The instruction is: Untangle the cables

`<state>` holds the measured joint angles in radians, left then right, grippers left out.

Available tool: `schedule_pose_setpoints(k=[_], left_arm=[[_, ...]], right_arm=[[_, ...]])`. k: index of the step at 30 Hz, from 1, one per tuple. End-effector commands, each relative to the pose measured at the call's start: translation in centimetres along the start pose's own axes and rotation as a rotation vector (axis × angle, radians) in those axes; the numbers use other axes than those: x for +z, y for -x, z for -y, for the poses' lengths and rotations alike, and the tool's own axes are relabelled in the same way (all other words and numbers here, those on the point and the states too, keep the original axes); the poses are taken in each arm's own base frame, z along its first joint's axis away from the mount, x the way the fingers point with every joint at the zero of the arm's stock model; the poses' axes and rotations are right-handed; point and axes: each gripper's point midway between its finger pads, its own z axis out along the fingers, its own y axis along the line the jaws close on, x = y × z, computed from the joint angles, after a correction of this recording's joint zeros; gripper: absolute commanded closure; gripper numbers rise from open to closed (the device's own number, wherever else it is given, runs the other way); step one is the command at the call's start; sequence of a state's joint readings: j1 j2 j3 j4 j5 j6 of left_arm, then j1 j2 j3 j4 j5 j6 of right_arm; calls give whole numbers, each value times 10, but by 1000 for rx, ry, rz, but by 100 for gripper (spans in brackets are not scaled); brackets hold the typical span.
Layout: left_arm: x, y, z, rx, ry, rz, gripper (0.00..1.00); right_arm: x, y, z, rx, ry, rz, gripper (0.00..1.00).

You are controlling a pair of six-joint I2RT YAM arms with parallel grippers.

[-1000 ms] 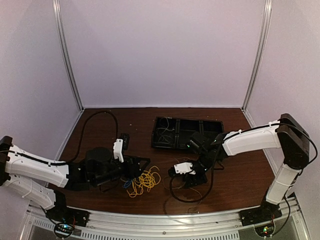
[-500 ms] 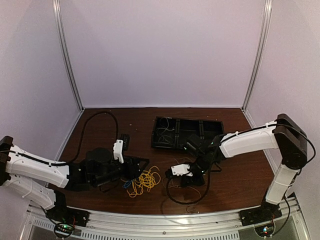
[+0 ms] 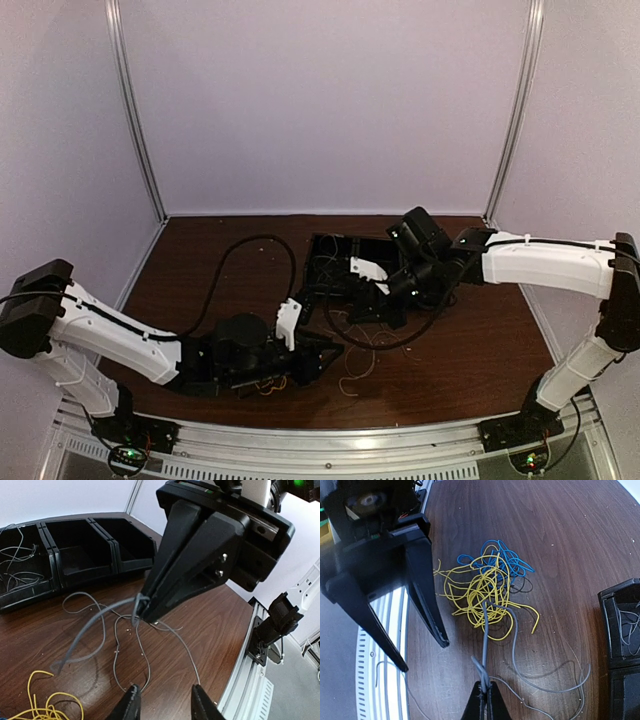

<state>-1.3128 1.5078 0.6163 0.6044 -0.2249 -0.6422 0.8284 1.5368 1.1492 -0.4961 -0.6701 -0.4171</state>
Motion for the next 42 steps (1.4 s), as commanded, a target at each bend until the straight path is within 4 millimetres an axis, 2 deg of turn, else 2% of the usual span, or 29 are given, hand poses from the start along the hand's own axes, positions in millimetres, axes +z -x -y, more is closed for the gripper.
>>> schedule_pose_setpoints(k=[1, 5, 10, 19, 27, 32, 42], left_arm=[[10, 36, 17, -57, -47, 146, 62], [24, 39, 3, -100, 53, 164, 57], [20, 44, -13, -133, 132, 214, 56], [22, 55, -6, -117, 106, 258, 65], [19, 57, -13, -121, 121, 278, 72], [27, 57, -12, -111, 122, 268, 79], [29, 63, -17, -129, 127, 304, 83]], right_arm=[[-5, 14, -5, 67, 25, 40, 100], [-9, 17, -6, 61, 19, 52, 100], [-12, 17, -7, 55, 10, 54, 100], [-13, 14, -9, 55, 14, 52, 100], [-14, 13, -12, 52, 21, 54, 100], [-16, 16, -14, 48, 26, 65, 100], [-17, 15, -21, 39, 61, 69, 100]])
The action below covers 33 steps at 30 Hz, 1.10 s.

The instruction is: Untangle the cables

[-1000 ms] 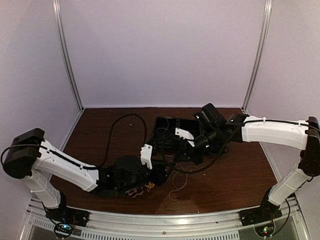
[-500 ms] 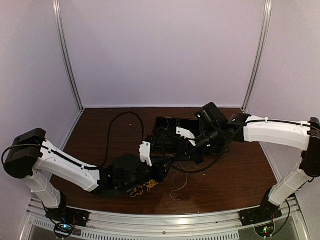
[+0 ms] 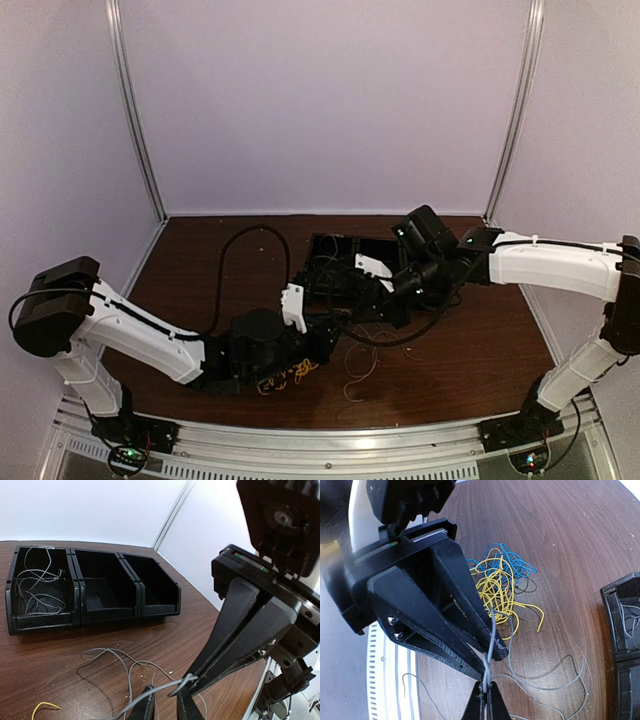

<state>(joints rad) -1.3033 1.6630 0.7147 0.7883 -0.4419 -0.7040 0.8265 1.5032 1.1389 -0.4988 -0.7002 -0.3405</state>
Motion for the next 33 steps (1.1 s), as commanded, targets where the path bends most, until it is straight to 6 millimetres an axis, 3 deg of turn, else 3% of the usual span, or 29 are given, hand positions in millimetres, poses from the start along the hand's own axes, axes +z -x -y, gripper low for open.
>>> schedule_pose_setpoints(k=[1, 9, 17, 24, 28, 32, 33], left_arm=[[7, 23, 3, -29, -10, 88, 83], [10, 31, 22, -18, -123, 119, 79], [7, 39, 4, -96, -123, 155, 89], [18, 38, 10, -105, -157, 140, 97], [33, 24, -7, -94, -38, 85, 100], [32, 20, -34, -131, 102, 96, 100], [29, 22, -37, -146, 109, 113, 100]], right_arm=[[-8, 8, -14, -26, 45, 39, 100], [-5, 6, -14, -26, 49, 31, 100], [-6, 3, -16, -33, 51, 29, 100], [-8, 7, -17, -41, 51, 39, 100], [-13, 12, -25, -61, 81, 57, 100], [-15, 9, -42, -82, 151, 52, 100], [-14, 5, -46, -91, 164, 38, 94]])
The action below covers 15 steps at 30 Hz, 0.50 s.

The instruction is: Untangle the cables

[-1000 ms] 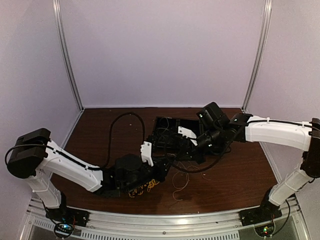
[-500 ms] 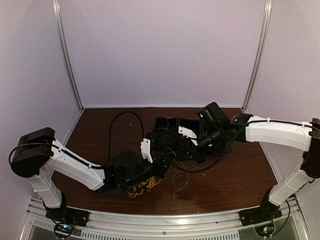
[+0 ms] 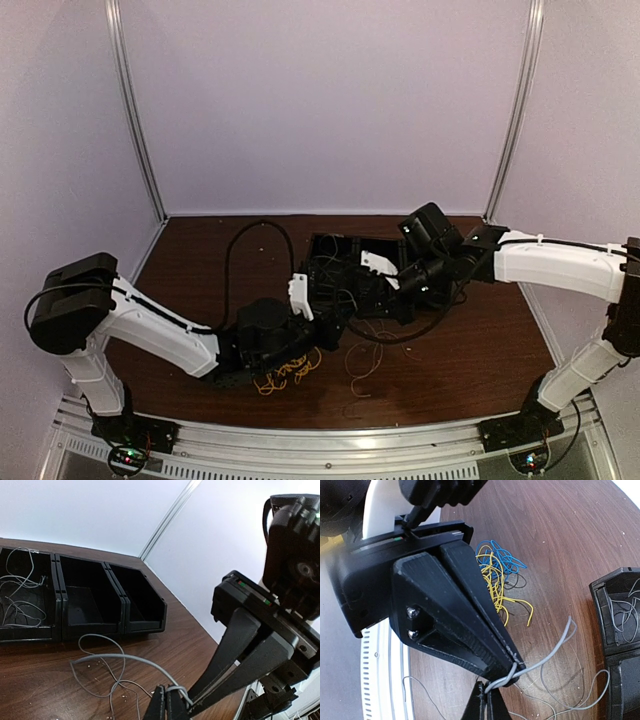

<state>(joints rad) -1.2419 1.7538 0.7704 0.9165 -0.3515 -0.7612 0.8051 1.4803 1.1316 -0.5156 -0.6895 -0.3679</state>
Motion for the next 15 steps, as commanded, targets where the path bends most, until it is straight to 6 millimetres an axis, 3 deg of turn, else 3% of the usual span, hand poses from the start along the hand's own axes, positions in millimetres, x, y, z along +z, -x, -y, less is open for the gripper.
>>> schedule_pose_setpoints(k=[1, 4, 8, 11, 15], left_arm=[[0, 14, -39, -47, 170, 88, 100], [-1, 19, -32, -34, 135, 102, 100], [-1, 18, -18, 4, 54, 90, 100], [-3, 14, -3, 21, -43, 74, 100], [-11, 17, 38, 58, -261, 61, 100]], right_arm=[[-6, 2, -55, -86, 201, 25, 89], [-11, -11, -67, -103, 250, -7, 76], [-25, -15, -69, -96, 271, -10, 76], [-35, -8, -50, -75, 206, 30, 77], [-38, 3, -13, -35, 73, 74, 85]])
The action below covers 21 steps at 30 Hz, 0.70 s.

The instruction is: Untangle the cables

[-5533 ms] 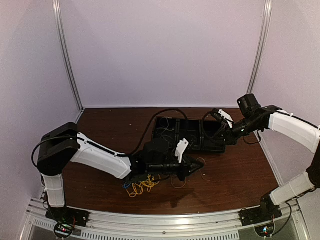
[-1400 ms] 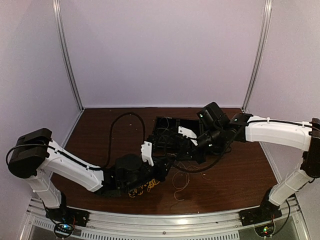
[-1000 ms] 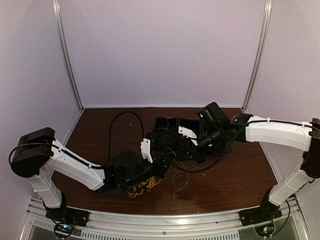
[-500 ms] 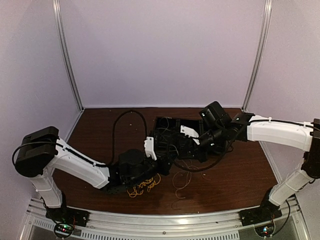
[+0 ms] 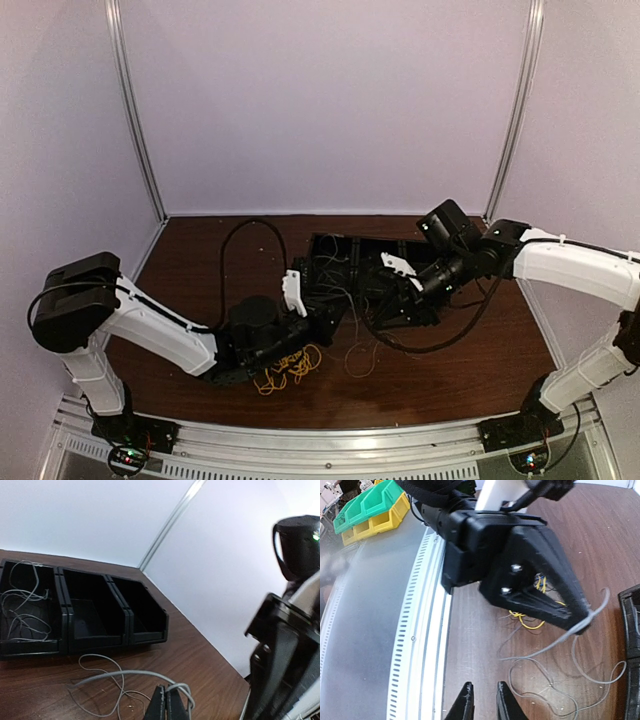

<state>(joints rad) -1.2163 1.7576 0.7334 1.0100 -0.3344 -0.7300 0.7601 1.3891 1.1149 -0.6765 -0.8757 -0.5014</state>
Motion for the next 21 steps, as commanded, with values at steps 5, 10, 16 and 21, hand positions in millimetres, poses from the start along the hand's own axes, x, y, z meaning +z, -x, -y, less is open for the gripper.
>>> schedule_pose_setpoints(k=[5, 10, 16, 21], left_arm=[[-11, 7, 64, 46, -322, -10, 100], [-11, 12, 65, 42, -316, 3, 100], [-11, 17, 67, 34, -315, 21, 100], [-9, 18, 70, 33, -322, 20, 100]], right_arm=[[-5, 13, 34, 12, -84, 61, 80], [-3, 14, 7, -89, 20, 57, 73], [-4, 12, 4, -112, 6, 48, 72], [-2, 17, 11, -97, -21, 59, 71]])
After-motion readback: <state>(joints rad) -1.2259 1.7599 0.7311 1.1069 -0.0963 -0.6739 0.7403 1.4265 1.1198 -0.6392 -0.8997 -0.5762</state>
